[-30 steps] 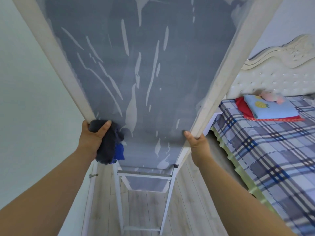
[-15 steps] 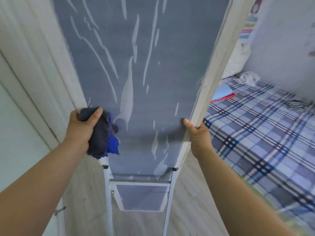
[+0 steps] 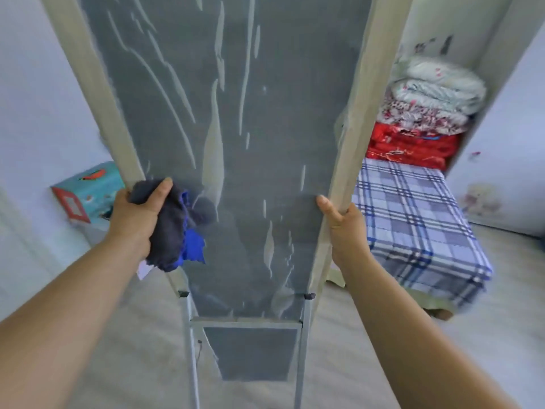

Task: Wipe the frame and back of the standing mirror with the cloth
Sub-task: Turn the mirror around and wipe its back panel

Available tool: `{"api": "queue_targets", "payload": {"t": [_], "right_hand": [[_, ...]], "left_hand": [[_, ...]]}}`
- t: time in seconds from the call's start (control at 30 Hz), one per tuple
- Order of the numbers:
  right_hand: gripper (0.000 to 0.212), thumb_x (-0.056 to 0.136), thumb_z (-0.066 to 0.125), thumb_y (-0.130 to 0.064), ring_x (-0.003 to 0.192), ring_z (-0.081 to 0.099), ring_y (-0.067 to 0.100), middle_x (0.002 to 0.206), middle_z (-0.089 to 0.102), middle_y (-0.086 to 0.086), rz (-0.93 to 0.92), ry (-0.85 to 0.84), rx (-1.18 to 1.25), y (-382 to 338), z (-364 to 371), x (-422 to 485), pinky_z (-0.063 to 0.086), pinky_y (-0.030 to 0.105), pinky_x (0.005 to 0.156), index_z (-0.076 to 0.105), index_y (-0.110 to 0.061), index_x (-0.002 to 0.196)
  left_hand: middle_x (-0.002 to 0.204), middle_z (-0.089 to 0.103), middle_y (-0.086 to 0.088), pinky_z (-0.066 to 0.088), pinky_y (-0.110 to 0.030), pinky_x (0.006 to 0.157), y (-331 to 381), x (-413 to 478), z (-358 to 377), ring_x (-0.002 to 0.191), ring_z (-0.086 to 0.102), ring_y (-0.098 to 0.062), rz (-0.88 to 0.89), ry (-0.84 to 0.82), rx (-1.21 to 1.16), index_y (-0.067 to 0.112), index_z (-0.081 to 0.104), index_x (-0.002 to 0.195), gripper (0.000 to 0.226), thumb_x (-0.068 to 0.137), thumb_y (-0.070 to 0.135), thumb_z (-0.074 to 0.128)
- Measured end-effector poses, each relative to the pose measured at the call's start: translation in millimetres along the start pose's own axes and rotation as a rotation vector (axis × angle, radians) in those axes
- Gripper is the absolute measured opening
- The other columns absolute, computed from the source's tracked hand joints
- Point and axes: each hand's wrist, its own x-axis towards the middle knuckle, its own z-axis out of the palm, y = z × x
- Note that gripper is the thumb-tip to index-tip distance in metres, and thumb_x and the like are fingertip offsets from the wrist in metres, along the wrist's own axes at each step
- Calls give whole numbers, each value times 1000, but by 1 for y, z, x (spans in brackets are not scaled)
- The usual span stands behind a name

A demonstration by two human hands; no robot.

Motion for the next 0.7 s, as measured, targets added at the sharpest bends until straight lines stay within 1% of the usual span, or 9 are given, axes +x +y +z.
{"api": "queue_targets", "payload": {"t": [0.07,0.17,0.3,0.37,0.43,0.47,0.57,0.6,0.7], "right_hand": [[56,56,79,-62,93,72,19,90,77,-7,-13,63,-4,-8,-38,2,58,43,91,68,-26,97],[58,52,77,-63,91,73,16,90,77,-9,-53,173,9,-18,-103,6,60,37,84,69,-28,96],[63,54,78,-59,95,72,18,98,77,-6,-79,304,47,-32,-198,12,58,33,80,69,-24,105],[62,55,78,-57,92,73,14,96,78,-7,-102,351,60,-37,-243,14,59,28,76,69,-23,106],[59,55,80,-56,87,74,9,93,78,-9,-124,404,65,-45,-294,17,58,24,72,70,-23,103],[58,56,80,-54,88,74,11,94,78,-8,-124,421,71,-47,-310,18,59,27,76,71,-23,103],[47,57,81,-51,94,73,22,94,78,-2,-155,491,68,-58,-379,22,59,43,87,72,-25,95],[45,57,81,-51,93,73,21,93,78,-3,-169,519,58,-61,-401,22,59,43,87,73,-26,93],[42,58,81,-48,89,73,18,89,78,-7,-199,599,57,-71,-456,20,60,41,86,71,-26,93]], "left_hand": [[108,65,-3,46,-28,85,6,-11,40,98,61,-20,6,-74,6,11,60,119,68,73,59,76],[110,62,1,47,-33,92,18,-36,105,102,59,-20,0,-174,-4,21,53,112,58,75,60,75],[122,67,-11,49,-44,103,40,-83,199,113,64,-27,42,-364,-40,8,58,124,61,83,51,72],[114,69,-11,57,-28,91,49,-108,242,104,68,-24,50,-453,-65,4,60,123,56,87,46,71],[100,70,-5,54,-8,63,57,-138,293,85,69,-14,68,-508,-77,3,62,119,48,89,40,70],[99,70,-4,54,-8,62,61,-148,308,85,68,-13,70,-527,-82,4,63,118,46,89,39,71],[116,70,-11,57,-32,91,71,-191,377,106,67,-25,50,-619,-144,5,62,122,54,86,43,73],[118,70,-11,56,-33,90,72,-204,400,106,67,-25,47,-646,-159,5,62,123,56,86,44,73],[114,70,-8,55,-20,72,78,-243,457,89,69,-14,54,-714,-184,6,63,123,55,85,44,74]]}}
